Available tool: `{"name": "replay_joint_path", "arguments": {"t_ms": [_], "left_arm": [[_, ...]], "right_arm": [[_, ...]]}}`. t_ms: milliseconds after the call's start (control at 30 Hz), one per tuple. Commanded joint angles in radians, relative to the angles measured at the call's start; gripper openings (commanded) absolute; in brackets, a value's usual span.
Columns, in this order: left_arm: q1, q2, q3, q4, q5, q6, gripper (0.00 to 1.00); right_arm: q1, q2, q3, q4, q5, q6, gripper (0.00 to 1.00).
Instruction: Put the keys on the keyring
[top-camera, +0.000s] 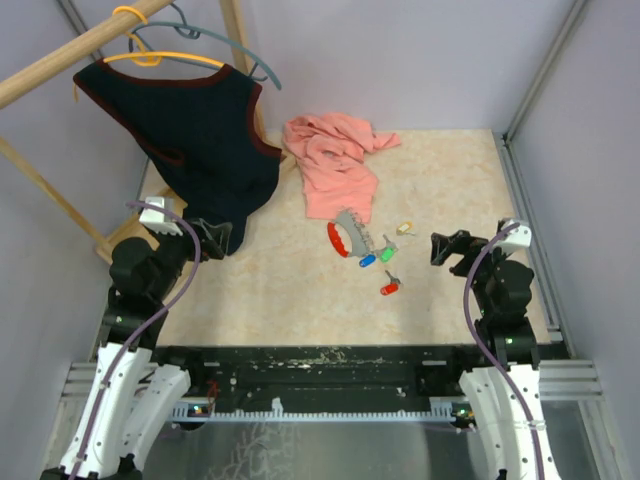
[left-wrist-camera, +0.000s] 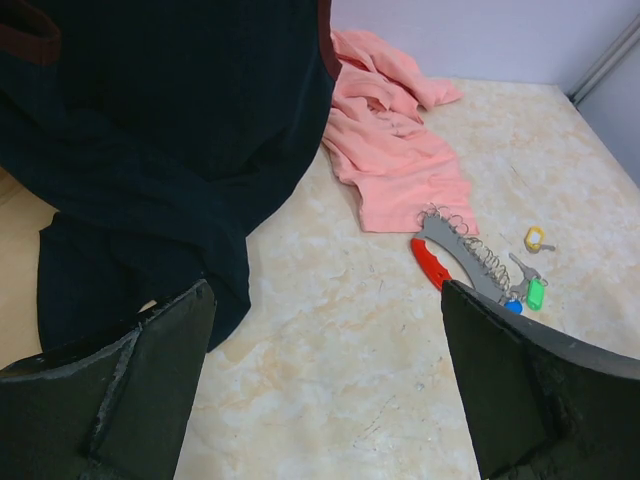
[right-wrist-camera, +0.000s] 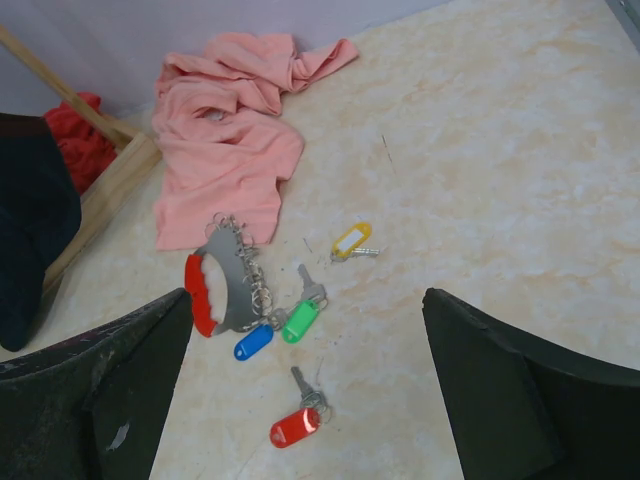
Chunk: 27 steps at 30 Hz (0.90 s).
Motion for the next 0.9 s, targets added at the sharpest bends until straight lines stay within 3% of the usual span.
{"name": "replay_joint_path", "arguments": {"t_ms": [0,233,467,667,867], "left_arm": [[0.008,-0.002,-0.005,0.02,0.017,0.006,1.0],[0.009,-0.009,-0.006,0.02,0.017,0.008,1.0],[0.009,0.027,-0.005,0.024,0.077,-0.019,1.0],[0.009,0.103,-0.025,0.05,0.268,-0.118,1.0],[0.005,0.214,-0.143,0.247,0.468,-0.304,0.97]], "right_arm": [[0.007,0.005,0.013,0.039,0.003,-0.009,0.99],[0.007,0.048,0.025,0.028,0.016,-0.004,0.99],[0.007,0.14,0.042,0.021,-0.085,-0.025,0.99],[0.008,0.276,0.033,0.075,-0.189,-0.031,0.97],[0.089,0.466,0.034,0.146,-0.213,-0.036,0.91]]}}
